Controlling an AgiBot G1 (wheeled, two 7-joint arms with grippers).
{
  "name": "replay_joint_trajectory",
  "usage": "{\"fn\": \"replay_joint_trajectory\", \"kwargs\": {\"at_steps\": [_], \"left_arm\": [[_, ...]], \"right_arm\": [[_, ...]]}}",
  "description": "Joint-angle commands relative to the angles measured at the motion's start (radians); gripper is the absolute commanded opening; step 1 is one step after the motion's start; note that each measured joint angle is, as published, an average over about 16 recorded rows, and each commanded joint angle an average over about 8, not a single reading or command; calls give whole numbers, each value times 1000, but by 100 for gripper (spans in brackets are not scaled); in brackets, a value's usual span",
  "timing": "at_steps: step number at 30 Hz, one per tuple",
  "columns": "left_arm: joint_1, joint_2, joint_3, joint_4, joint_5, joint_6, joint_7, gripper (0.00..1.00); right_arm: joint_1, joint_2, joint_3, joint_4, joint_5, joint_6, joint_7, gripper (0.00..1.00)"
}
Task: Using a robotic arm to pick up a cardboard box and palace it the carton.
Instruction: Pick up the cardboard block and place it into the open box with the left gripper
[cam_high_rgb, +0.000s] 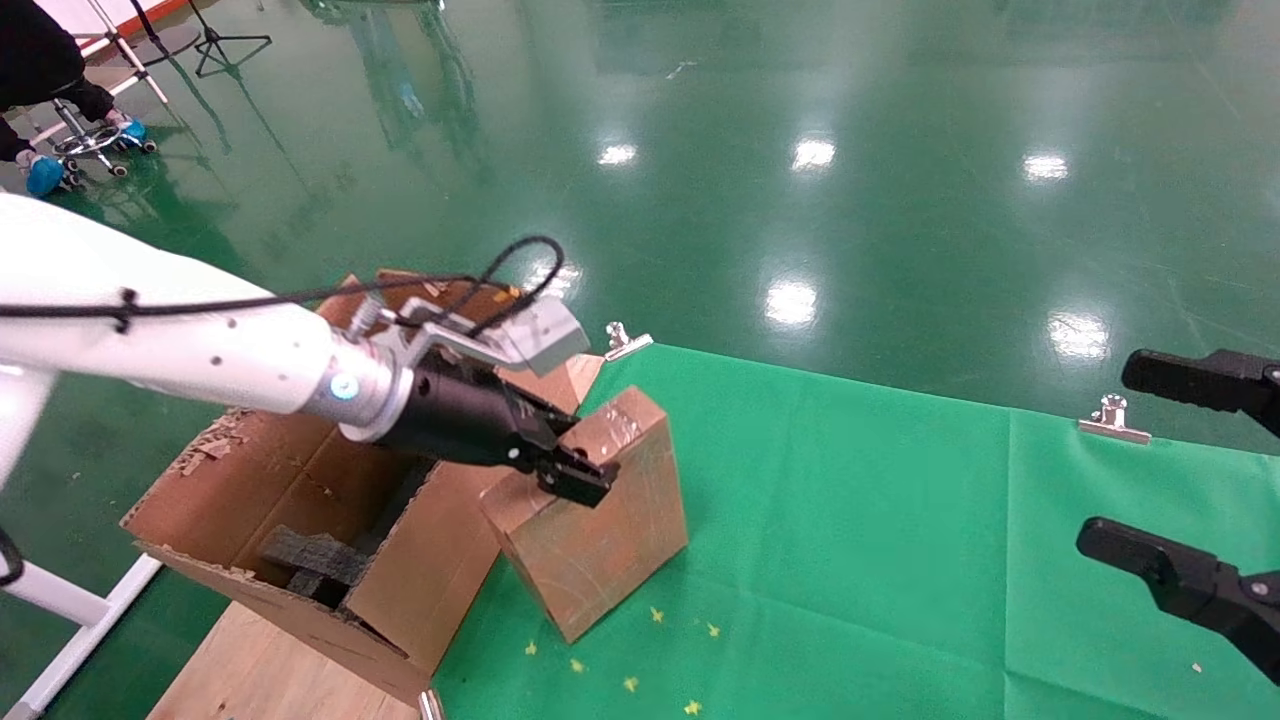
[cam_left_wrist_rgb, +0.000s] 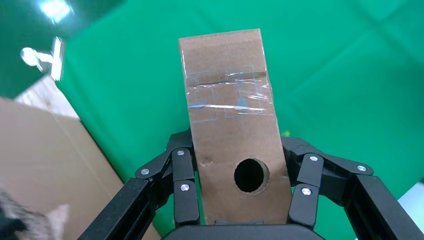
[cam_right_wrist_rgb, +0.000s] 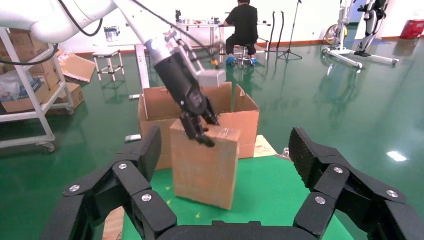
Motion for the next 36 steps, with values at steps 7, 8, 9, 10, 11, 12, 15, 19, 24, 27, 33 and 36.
{"fn": "replay_joint_trajectory", "kwargs": {"at_steps": [7, 8, 9, 10, 11, 12, 15, 19, 24, 27, 33, 36], "left_arm": [[-99, -56, -82, 17, -87, 4, 65, 0], [-118, -66, -93, 23, -94, 7, 76, 0], [-138, -76, -103, 30, -100, 11, 87, 0], [-157, -87, -113, 38, -104, 16, 101, 0], [-176, -99, -121, 47, -107, 22, 115, 0], [-195, -111, -130, 58, -109, 29, 130, 0], [-244, -154, -149, 99, -110, 54, 184, 0], [-275, -212, -150, 175, -69, 78, 270, 0], [-237, -258, -125, 311, 4, 50, 381, 0], [-193, -265, -117, 411, 22, 1, 441, 0], [-133, -243, -106, 600, 49, -112, 537, 0], [-123, -223, -98, 670, 73, -160, 567, 0]], "right_arm": [[0, 0, 0, 0, 0, 0, 0, 100], [0, 0, 0, 0, 0, 0, 0, 100], [0, 0, 0, 0, 0, 0, 0, 100], [0, 0, 0, 0, 0, 0, 0, 100], [0, 0, 0, 0, 0, 0, 0, 100], [0, 0, 0, 0, 0, 0, 0, 100], [0, 0, 0, 0, 0, 0, 0, 100], [0, 0, 0, 0, 0, 0, 0, 100], [0, 0, 0, 0, 0, 0, 0, 100], [0, 0, 0, 0, 0, 0, 0, 100], [0, 0, 0, 0, 0, 0, 0, 100], [0, 0, 0, 0, 0, 0, 0, 100]]}}
